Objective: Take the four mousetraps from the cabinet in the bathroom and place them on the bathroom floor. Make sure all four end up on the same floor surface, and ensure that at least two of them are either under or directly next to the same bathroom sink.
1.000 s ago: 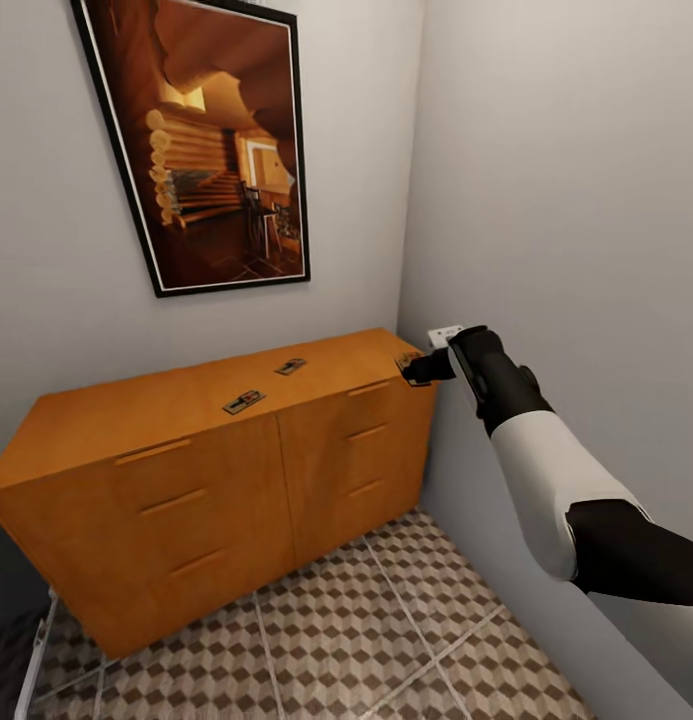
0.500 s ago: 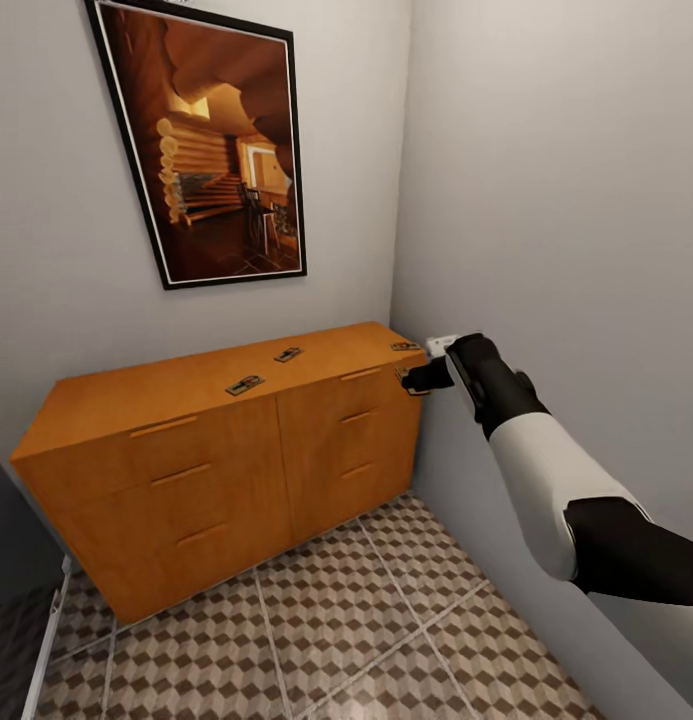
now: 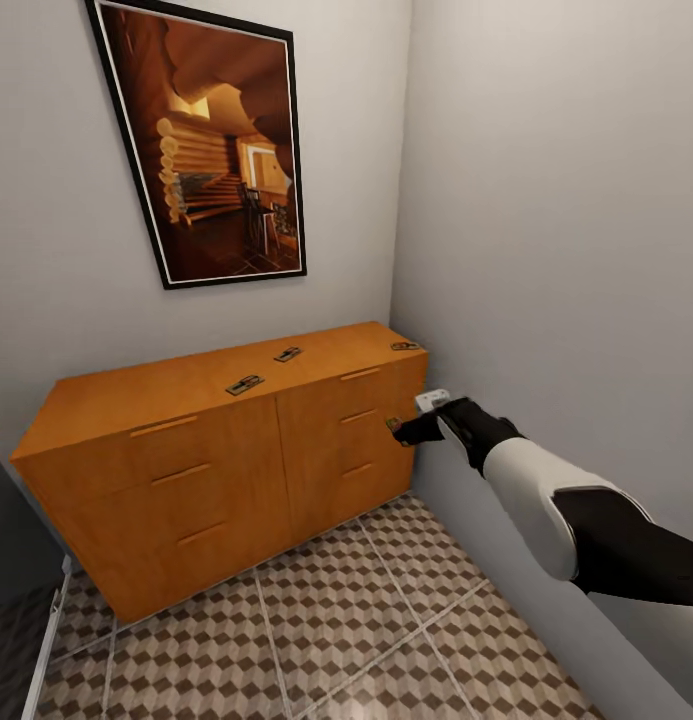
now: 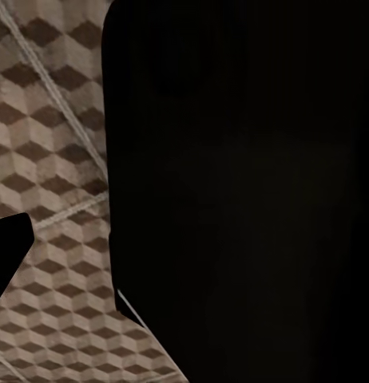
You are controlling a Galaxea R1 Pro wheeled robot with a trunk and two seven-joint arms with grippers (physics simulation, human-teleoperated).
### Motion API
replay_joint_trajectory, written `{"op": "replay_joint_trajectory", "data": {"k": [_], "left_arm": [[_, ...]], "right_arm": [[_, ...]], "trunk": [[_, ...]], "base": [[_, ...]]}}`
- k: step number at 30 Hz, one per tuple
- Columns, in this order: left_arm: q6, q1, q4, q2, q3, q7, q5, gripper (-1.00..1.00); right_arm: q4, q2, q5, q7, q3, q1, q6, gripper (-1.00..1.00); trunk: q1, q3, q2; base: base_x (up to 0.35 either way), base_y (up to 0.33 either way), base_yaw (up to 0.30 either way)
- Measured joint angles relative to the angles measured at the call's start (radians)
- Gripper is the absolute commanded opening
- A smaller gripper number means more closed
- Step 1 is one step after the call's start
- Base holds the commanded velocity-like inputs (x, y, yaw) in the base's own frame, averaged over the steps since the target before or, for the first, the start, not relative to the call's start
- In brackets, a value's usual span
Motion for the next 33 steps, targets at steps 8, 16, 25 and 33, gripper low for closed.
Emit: {"op": "replay_joint_trajectory", "data": {"k": [8, 16, 25, 33], "left_arm": [[-0.001, 0.0, -0.036, 0.0, 0.0, 0.001, 0.0, 1.0], [0.001, 0.0, -0.095, -0.001, -0.001, 0.002, 0.0, 1.0], [0.019, -0.001, -0.229, -0.003, -0.001, 0.006, -0.001, 1.0], [0.317, -0.005, -0.615, -0.004, -0.002, 0.003, -0.004, 1.0]], "right_arm": [[0.138, -0.005, 0.006, 0.004, 0.001, 0.131, -0.289, -1.0], [0.143, -0.02, 0.01, 0.005, 0.003, 0.423, -0.551, -1.0], [0.143, -0.077, 0.01, -0.021, 0.001, 0.66, -0.846, -1.0], [0.144, -0.075, 0.006, -0.097, 0.0, 0.765, -0.964, -1.0]], "trunk": [[0.0, 0.0, 0.0], [0.0, 0.0, 0.0], [0.0, 0.0, 0.0], [0.0, 0.0, 0.0]], "base": [[0.0, 0.0, 0.0], [0.0, 0.0, 0.0], [0.0, 0.0, 0.0], [0.0, 0.0, 0.0]]}}
